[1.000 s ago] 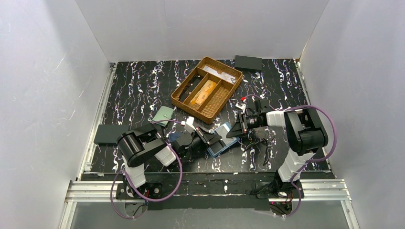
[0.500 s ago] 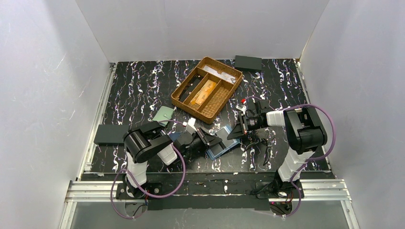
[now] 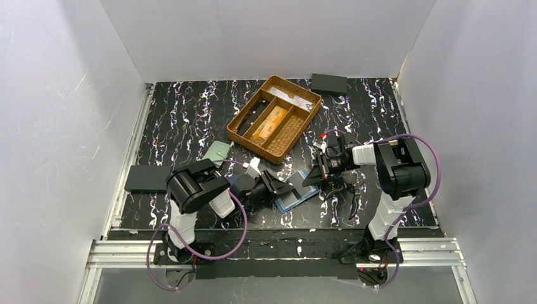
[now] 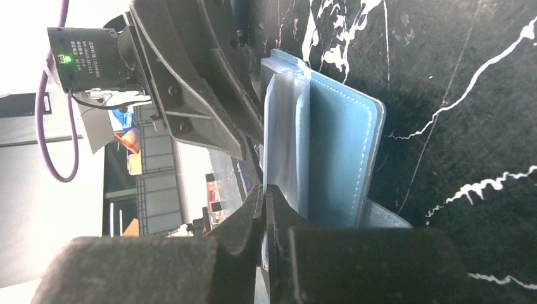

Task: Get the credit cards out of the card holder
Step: Remove the credit card from the card holder.

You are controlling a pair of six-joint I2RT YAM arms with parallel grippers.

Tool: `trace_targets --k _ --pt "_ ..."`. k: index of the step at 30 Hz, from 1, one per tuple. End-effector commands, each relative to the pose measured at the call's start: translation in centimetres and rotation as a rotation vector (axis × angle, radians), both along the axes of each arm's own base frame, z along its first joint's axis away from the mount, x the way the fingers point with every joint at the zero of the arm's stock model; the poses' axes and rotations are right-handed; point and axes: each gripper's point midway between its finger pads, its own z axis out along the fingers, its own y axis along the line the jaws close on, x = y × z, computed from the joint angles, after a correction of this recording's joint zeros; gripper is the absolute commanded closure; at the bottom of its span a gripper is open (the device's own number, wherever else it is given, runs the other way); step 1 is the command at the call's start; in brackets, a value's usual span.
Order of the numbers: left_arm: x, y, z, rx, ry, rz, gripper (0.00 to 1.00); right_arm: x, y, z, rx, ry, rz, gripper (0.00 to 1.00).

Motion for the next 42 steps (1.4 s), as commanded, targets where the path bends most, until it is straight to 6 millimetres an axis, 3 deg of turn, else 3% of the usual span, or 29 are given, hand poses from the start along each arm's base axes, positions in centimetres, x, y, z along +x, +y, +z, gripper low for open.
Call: trace_targets --k 1,4,19,25,36,42 --pt "0.3 -0.5 0.4 -0.014 -0.014 -0.016 0.75 0.5 0.1 0.6 0.032 0.000 0.015 0.92" --pt "0.2 -0.4 0.0 -0.009 0.001 -0.011 0.72 0.3 0.2 1.1 0.076 0.024 0.024 0.98" --pt "0.6 -0.8 0.2 -0.027 0.009 -0.004 0.72 -0.4 0.3 3.8 0.198 0.014 0.066 0.99" --pt "0.8 -0.7 1.2 -0.040 -0.013 0.010 0.82 -0.3 0.3 3.2 0.164 0.010 0.065 0.99" --pt "0.3 -0.6 1.7 -0.046 -0.028 -0.015 0.77 0.5 -0.2 0.9 0.050 0.022 0.009 0.99" --pt "0.4 -0.7 1.6 -0.047 -0.029 -0.019 0.81 0.5 -0.3 0.7 0.043 0.029 0.005 0.99"
